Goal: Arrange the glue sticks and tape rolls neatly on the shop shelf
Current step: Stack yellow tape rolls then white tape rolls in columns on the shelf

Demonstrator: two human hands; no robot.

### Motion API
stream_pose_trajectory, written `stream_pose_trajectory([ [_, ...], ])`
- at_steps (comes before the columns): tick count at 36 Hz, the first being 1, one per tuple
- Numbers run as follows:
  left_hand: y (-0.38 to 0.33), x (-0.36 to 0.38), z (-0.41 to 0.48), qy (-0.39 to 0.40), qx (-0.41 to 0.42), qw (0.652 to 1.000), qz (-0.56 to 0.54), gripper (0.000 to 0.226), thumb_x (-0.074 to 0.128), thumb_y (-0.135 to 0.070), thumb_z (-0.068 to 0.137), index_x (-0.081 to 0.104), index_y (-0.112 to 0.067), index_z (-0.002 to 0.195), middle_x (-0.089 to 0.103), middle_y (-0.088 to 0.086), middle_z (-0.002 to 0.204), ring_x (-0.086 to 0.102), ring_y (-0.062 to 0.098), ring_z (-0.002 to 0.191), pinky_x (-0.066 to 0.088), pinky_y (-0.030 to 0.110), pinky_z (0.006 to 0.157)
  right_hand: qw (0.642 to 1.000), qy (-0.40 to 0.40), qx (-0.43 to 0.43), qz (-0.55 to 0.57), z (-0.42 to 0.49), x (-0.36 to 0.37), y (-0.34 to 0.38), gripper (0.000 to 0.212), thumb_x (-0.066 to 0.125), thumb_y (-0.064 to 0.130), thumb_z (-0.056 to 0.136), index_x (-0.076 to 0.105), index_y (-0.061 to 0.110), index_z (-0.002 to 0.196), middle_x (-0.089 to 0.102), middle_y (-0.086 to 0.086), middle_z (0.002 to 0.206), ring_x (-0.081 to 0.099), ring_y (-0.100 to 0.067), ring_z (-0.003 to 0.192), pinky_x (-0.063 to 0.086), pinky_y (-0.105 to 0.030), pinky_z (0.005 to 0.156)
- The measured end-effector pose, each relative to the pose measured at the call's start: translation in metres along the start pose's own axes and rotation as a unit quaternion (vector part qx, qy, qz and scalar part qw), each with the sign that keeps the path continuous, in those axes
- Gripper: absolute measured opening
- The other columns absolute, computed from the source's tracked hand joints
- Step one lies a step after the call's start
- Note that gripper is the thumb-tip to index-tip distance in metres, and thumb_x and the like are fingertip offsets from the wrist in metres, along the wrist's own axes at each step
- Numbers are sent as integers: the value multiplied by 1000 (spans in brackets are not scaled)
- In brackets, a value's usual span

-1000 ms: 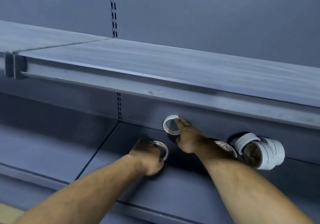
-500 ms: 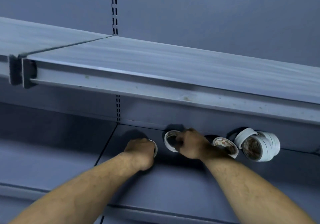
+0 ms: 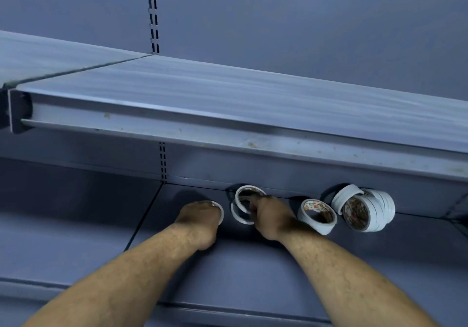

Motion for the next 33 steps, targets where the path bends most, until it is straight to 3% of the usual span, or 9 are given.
stream_pose_trajectory([
  [4,1,-7,1,-24,-19,999,-30,31,55,-2,80,58,-23,102,64,-1,117,62,22,110,40,25,76,1000,-13,4,12,-9,-5,-6,17,55,19,94,64,26,107,70,-3,110,65,-26,103,39,-23,74],
  [9,-9,-19,5,-76,-15,994,-76,30,50,-6,82,59,-22,107,62,0,121,59,24,115,50,31,87,999,-19,35,19,-28,-12,-18,22,53,23,96,61,28,115,69,-4,113,66,-29,103,45,-27,73],
  [11,-21,-24,4,-93,-1,992,-81,33,48,-6,84,58,-24,110,62,-1,120,60,24,112,48,30,82,999,-20,50,4,-38,-15,-24,21,52,22,96,61,27,115,68,-7,114,65,-32,103,43,-28,71],
  [14,-42,-32,3,-90,1,993,-78,39,48,-3,85,57,-24,116,62,0,121,60,25,111,46,30,78,998,-22,64,-8,-55,-18,-34,18,52,21,96,62,22,110,68,-9,109,65,-33,99,46,-31,69],
  [20,-95,-39,-3,-80,34,994,-63,50,51,-8,87,45,-23,134,51,2,138,51,27,124,52,36,88,996,-49,76,-10,-102,-33,-68,24,53,26,97,62,18,117,68,-11,112,63,-34,103,55,-34,82],
  [26,-184,-60,-24,-185,88,978,-43,43,49,-15,88,50,-22,131,55,0,133,51,23,124,51,35,77,990,-99,92,38,-167,-58,-125,7,55,22,92,58,19,98,66,-4,100,60,-28,86,50,-33,72],
  [27,-202,-63,-27,-194,102,974,-61,43,48,-14,87,51,-21,130,56,2,132,52,24,123,51,36,82,990,-103,93,37,-180,-61,-137,2,55,22,92,55,21,94,64,-2,97,58,-27,84,49,-33,71],
  [29,-238,-68,-35,-199,118,968,-98,39,50,-13,87,55,-19,125,59,4,127,56,26,118,51,36,90,989,-108,100,27,-208,-67,-165,5,55,21,91,51,23,91,62,0,95,55,-24,82,46,-33,69],
  [33,-322,-76,-51,-224,165,953,-119,21,52,-14,90,56,-15,110,62,7,111,58,28,103,50,36,84,982,-117,147,20,-270,-84,-229,9,56,21,91,50,27,89,64,1,94,56,-24,84,46,-32,69],
])
Point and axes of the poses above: each hand's wrist, its own z-axis towards the middle knuckle, its own x-axis out of the palm, y = z × x, the point moved 7 cm from there along z, towards the middle knuckle
